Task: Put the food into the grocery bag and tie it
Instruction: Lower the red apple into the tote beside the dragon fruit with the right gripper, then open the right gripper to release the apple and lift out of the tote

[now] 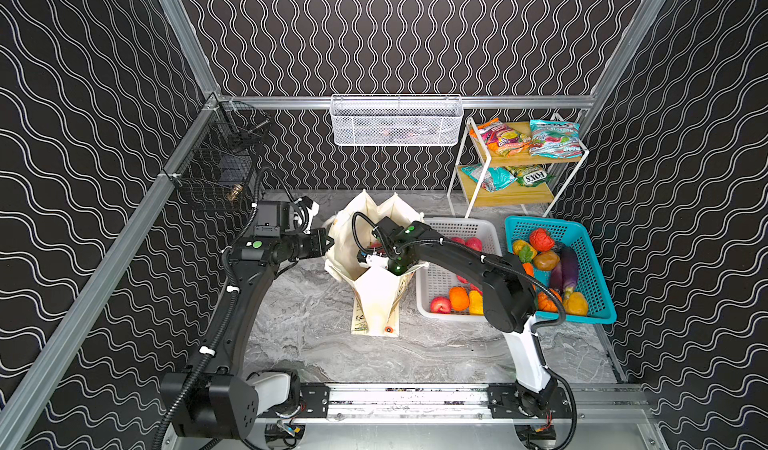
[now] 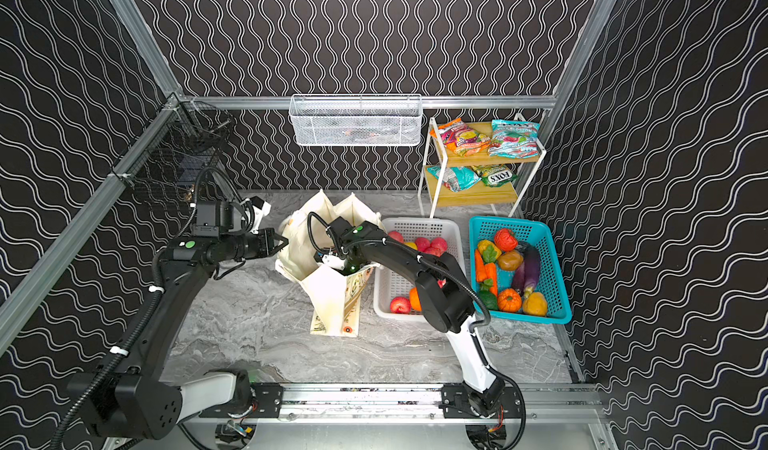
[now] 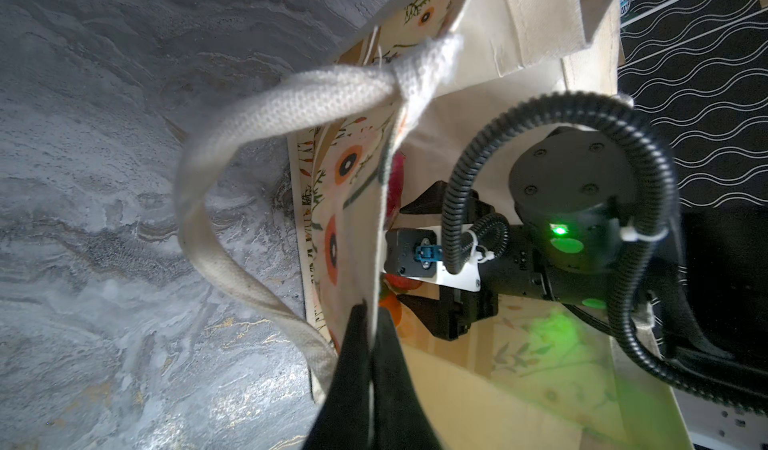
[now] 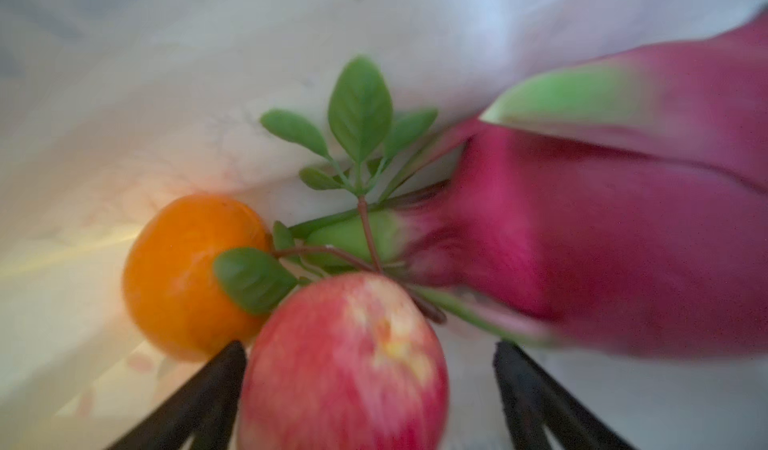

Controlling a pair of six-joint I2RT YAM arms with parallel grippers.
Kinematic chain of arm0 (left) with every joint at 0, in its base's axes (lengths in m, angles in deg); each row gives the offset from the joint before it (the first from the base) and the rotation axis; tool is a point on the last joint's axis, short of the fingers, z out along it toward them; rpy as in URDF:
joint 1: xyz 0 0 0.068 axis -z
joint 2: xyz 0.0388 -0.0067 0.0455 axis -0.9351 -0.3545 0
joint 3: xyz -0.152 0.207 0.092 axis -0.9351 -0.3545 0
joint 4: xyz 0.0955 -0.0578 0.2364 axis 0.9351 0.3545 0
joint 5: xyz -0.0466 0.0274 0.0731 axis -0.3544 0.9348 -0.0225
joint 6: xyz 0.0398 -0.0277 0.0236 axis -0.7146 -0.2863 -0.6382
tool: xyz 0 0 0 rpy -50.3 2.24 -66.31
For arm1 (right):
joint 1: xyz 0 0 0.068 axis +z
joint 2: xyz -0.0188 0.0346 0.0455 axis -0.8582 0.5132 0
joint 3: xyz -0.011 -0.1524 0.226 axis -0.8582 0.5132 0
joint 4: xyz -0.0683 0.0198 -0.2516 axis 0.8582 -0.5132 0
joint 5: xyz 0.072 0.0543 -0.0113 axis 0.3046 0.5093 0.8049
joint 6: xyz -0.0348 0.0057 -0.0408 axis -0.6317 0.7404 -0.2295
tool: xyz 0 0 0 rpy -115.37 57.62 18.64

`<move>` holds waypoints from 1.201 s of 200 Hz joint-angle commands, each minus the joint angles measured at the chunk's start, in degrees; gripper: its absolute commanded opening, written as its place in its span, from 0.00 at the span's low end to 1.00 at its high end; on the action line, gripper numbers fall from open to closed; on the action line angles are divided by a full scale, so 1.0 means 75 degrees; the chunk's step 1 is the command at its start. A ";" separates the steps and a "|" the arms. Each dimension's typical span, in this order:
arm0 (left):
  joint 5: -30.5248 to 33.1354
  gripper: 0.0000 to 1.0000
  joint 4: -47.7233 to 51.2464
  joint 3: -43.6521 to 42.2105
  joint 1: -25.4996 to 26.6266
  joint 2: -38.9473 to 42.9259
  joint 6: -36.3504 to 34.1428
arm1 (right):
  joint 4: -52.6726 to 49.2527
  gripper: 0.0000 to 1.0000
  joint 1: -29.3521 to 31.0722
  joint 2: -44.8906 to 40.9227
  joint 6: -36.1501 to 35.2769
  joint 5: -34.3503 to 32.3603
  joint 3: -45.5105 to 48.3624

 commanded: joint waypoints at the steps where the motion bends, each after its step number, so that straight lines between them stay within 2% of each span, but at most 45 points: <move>1: -0.0104 0.00 -0.0186 0.0014 -0.0005 0.0085 -0.0121 | 0.0392 0.99 0.0020 -0.0308 0.0009 -0.0175 0.0154; 141: -0.0035 0.00 -0.0051 -0.0255 -0.0011 0.0305 -0.0217 | 0.1635 0.99 0.0003 -0.1244 0.0932 -0.0773 -0.0750; 200: 0.0054 0.00 0.0196 -0.0119 -0.0011 0.0354 -0.0271 | 0.2020 0.99 0.0008 -0.2481 0.1222 -0.1240 -0.0905; 240: 0.0186 0.00 0.0300 -0.0185 -0.0011 0.0420 -0.0291 | 0.2436 0.99 0.0007 -0.3852 0.1384 -0.1967 0.0232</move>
